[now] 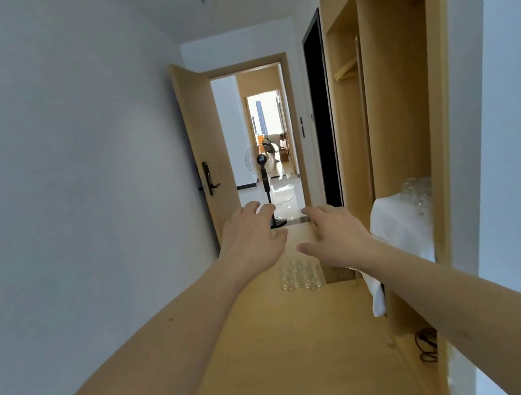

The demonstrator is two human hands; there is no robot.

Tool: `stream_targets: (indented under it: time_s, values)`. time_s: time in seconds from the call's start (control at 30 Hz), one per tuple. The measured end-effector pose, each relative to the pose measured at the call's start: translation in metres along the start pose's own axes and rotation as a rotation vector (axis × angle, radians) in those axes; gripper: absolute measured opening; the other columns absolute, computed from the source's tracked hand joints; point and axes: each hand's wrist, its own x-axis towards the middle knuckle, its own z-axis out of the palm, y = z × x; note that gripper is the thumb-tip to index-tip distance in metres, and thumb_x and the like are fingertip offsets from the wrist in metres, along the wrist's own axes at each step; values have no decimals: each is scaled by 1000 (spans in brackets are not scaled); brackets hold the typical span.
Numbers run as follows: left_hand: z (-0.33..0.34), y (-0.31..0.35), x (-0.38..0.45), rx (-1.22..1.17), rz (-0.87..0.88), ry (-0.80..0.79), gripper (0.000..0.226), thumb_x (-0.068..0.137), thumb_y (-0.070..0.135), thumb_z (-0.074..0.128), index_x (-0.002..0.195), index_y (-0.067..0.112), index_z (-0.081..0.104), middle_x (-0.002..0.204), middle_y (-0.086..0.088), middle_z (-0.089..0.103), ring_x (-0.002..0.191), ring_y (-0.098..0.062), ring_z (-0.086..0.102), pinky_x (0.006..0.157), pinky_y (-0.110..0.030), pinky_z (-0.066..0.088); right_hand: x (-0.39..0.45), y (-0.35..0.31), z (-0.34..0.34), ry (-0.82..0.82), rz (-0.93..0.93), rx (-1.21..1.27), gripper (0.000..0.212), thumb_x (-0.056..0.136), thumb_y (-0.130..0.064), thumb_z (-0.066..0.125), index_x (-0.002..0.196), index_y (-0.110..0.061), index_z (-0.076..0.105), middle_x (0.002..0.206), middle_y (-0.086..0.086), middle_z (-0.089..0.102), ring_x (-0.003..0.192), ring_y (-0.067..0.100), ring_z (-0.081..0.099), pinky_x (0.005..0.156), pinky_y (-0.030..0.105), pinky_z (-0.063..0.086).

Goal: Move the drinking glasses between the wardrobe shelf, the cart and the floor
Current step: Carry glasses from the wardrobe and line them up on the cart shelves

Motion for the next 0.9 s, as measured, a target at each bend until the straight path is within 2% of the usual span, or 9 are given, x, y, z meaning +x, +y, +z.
stream_targets:
  time_s: [0.23, 0.37, 0.53, 0.63, 0.73, 0.9]
  values:
    - [52, -10, 51, -27, 11, -61, 58, 96, 45, 53, 148, 22, 45, 149, -8, 45, 137, -29, 41, 109, -46, 41, 48, 41, 26, -25, 36, 23, 81, 87, -57, 67, 154, -25, 34, 154, 1, 44, 139, 28, 41, 111, 44, 42]
    - [80, -24, 83, -44, 33, -75, 59, 94, 46, 54, 148, 23, 45, 146, -6, 48, 133, -29, 43, 106, -49, 42, 74, 58, 46, -40, 72, 9, 81, 88, -56, 67, 155, -25, 34, 158, 1, 40, 143, 29, 37, 114, 45, 38]
    - [107, -48, 134, -22, 102, -76, 54, 93, 47, 54, 142, 24, 50, 138, -5, 52, 127, -29, 47, 97, -48, 48, 119, 69, 67, -25, 120, -7, 80, 88, -55, 67, 155, -25, 34, 157, 2, 41, 141, 28, 40, 112, 44, 39]
    - [121, -65, 171, -49, 129, -62, 53, 93, 47, 54, 140, 24, 52, 139, -6, 53, 127, -30, 48, 100, -47, 46, 153, 70, 79, 7, 144, -14, 79, 88, -54, 69, 154, -25, 36, 154, 1, 44, 138, 27, 43, 110, 43, 41]
    - [131, -85, 210, -74, 160, -89, 53, 96, 46, 54, 142, 21, 50, 144, -9, 50, 132, -32, 44, 103, -52, 44, 192, 71, 90, 21, 204, -18, 79, 87, -54, 70, 153, -28, 36, 155, -2, 44, 138, 25, 45, 107, 41, 44]
    - [146, -120, 273, -140, 196, -98, 56, 98, 46, 54, 147, 21, 46, 152, -10, 44, 138, -31, 39, 108, -48, 40, 259, 72, 107, 35, 260, -50, 81, 86, -57, 71, 154, -32, 35, 158, -3, 41, 140, 25, 43, 108, 42, 44]
